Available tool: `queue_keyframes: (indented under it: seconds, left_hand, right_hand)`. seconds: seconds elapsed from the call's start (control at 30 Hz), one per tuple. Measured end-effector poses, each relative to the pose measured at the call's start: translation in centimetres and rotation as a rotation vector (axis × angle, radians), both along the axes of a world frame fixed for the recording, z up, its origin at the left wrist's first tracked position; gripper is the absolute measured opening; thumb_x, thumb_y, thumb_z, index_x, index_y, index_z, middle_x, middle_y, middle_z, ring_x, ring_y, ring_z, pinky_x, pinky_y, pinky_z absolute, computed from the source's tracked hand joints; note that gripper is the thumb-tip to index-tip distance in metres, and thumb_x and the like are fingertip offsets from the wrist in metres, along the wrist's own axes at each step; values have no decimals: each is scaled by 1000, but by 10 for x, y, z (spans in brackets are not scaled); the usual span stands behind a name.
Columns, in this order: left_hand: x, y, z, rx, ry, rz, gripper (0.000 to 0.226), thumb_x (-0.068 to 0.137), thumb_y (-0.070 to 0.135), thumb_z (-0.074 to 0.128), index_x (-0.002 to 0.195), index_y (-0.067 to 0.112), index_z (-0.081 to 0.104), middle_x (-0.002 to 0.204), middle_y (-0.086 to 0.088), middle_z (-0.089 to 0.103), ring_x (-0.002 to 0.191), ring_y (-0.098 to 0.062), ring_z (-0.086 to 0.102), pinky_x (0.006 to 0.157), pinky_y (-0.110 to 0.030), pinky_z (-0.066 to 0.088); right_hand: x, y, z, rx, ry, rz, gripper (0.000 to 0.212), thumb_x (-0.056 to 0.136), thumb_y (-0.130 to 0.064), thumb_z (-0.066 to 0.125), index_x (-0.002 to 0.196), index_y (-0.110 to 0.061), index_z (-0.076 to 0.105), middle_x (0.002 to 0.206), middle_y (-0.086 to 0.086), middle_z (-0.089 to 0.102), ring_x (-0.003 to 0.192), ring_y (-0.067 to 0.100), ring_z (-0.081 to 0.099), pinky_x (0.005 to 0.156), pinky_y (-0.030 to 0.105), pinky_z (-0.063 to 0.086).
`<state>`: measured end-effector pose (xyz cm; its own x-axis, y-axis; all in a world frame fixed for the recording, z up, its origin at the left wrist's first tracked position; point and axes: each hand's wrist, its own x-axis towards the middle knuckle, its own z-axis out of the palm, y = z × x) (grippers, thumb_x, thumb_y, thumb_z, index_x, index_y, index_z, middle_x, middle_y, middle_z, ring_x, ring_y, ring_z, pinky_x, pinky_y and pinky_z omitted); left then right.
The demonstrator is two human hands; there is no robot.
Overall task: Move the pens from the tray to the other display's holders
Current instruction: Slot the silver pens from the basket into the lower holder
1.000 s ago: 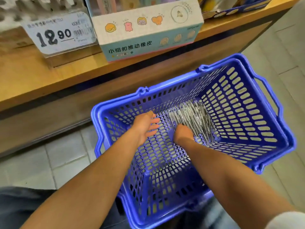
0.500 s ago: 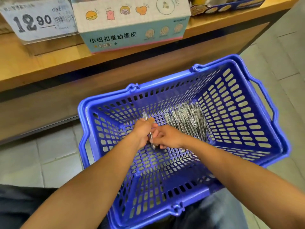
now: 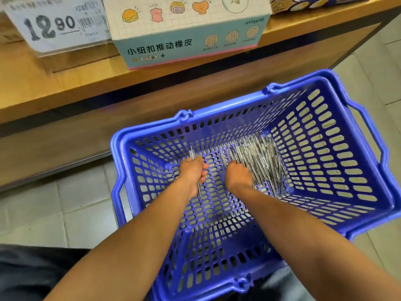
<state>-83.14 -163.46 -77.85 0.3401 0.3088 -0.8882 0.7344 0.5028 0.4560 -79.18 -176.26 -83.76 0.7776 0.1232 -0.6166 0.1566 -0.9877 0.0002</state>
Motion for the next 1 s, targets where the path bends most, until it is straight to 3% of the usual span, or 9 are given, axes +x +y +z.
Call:
queue_keyframes:
  seconds: [0.13, 0.23, 0.33, 0.4, 0.43, 0.5, 0.6, 0.73, 1.0]
  left_hand:
    - [-1, 0, -3, -6, 6, 15, 38, 104, 15, 48, 141, 9, 44, 82, -1, 61, 57, -9, 46, 51, -22, 39]
    - [-2, -1, -6, -6, -6, 9, 33, 102, 15, 52, 134, 8, 51, 84, -2, 60, 61, -11, 47, 52, -24, 38]
    - [-2, -3, -5, -3, -26, 7, 44, 96, 26, 65, 132, 4, 52, 101, -6, 63, 79, -17, 57, 62, -30, 45]
    - [0, -4, -6, -44, -28, 4, 52, 93, 28, 68, 134, 2, 49, 116, -12, 65, 98, -25, 64, 77, -38, 54]
    - [0, -5, -6, -63, -35, 3, 47, 94, 25, 68, 131, 1, 50, 115, -13, 65, 97, -25, 66, 77, -38, 56]
    - [1, -5, -6, -77, -38, 24, 29, 98, 17, 61, 123, 5, 52, 91, -8, 63, 72, -18, 62, 57, -31, 53]
    - [0, -4, -9, -57, -3, 54, 26, 103, 13, 50, 128, 4, 49, 73, -3, 50, 57, -13, 47, 50, -26, 43]
    - [-1, -3, -11, -76, 5, 67, 34, 105, 18, 48, 135, 2, 48, 72, -4, 45, 55, -13, 42, 51, -28, 40]
    - [-2, -1, -14, -83, 6, 83, 43, 104, 15, 51, 144, 5, 41, 72, -3, 48, 56, -12, 42, 51, -27, 39]
  right_hand:
    - [2, -3, 4, 196, 57, -195, 27, 94, -19, 59, 116, -4, 54, 101, 12, 66, 94, 29, 65, 69, 29, 49]
    - [3, -5, 19, 494, 207, -223, 17, 92, -22, 64, 104, -11, 59, 74, -1, 59, 70, 12, 60, 64, 21, 44]
    - [-2, -2, 41, 715, 320, -182, 14, 88, -24, 69, 97, -17, 60, 71, -2, 62, 63, 7, 57, 66, 24, 46]
    - [-6, 0, 51, 795, 363, -151, 17, 87, -25, 71, 97, -15, 61, 78, 0, 65, 66, 10, 60, 69, 28, 52]
    - [-8, 0, 54, 821, 382, -137, 19, 86, -25, 72, 97, -13, 63, 80, 1, 67, 66, 10, 61, 69, 28, 54]
    - [-9, -3, 55, 851, 430, -144, 20, 87, -28, 70, 96, -10, 68, 82, 1, 70, 62, 11, 64, 68, 27, 56]
    - [0, -13, 44, 714, 357, -176, 21, 93, -33, 62, 89, -14, 69, 78, 2, 71, 61, 11, 64, 67, 26, 57]
    - [16, -31, 22, 324, 87, -172, 14, 96, -19, 56, 104, -9, 63, 95, 7, 68, 78, 19, 62, 75, 30, 55]
    - [6, -18, 4, 17, 35, -60, 24, 93, -13, 58, 115, -3, 56, 105, 13, 66, 90, 27, 63, 67, 32, 45]
